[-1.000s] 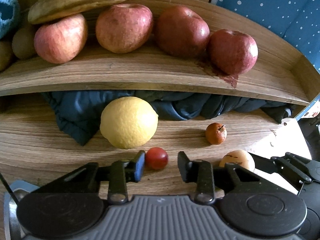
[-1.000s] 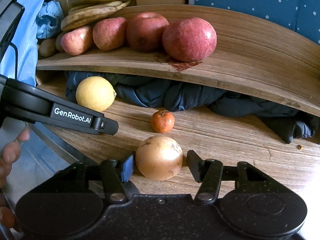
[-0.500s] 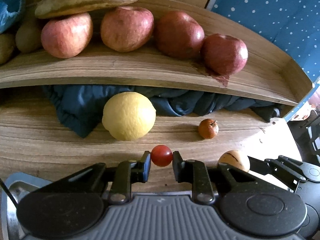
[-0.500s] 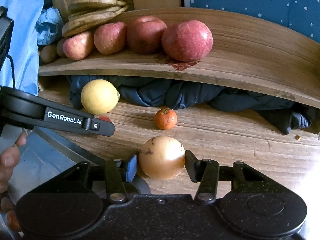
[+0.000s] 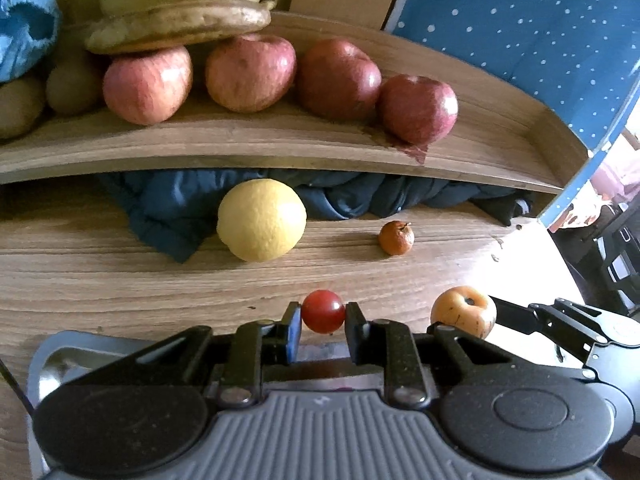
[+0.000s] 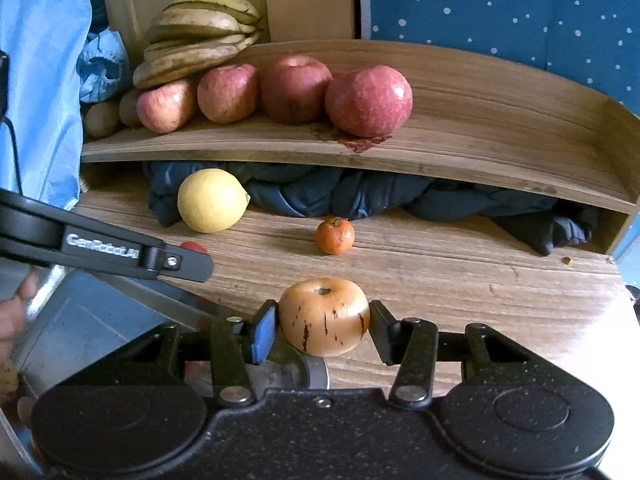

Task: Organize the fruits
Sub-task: 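Lift both held fruits toward the tray, then open left tool to drop the tomato while right tool releases the striped fruit, then move both open tools back toward the lemon and mandarin below the shelf, then grasp the yellow lemon with left tool while right tool grasps the orange mandarin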

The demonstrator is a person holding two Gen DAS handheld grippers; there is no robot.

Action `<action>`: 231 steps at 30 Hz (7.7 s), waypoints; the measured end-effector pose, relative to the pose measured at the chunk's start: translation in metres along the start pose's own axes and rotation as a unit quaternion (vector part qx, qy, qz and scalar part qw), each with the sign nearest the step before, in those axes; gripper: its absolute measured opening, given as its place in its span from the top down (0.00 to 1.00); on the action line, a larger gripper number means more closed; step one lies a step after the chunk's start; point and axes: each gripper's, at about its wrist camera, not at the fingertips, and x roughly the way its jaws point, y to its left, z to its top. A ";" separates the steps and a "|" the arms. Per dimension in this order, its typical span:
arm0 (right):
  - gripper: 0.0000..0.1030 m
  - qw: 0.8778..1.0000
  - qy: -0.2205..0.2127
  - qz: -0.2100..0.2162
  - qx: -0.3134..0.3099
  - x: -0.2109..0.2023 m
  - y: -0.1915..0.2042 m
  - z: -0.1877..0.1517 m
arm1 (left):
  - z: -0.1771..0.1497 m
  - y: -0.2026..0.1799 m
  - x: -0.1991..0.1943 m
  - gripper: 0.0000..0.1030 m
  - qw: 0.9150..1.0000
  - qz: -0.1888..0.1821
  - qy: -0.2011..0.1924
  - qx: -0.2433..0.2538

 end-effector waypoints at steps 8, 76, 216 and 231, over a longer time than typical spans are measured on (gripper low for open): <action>0.51 1.000 -0.014 -0.010 0.004 -0.016 0.016 -0.005 | -0.006 0.008 -0.018 0.75 1.000 -0.014 -0.002 0.012; 0.04 0.999 0.032 -0.013 -0.022 -0.095 0.131 -0.067 | -0.075 0.111 -0.114 0.01 0.993 -0.044 0.037 0.107; 0.69 0.998 0.012 0.044 -0.050 0.075 0.002 0.037 | 0.044 0.025 0.076 0.38 0.994 0.083 0.014 -0.064; 0.69 0.997 0.014 0.054 -0.056 0.069 0.006 0.032 | 0.046 0.027 0.083 0.29 0.993 0.078 0.018 -0.083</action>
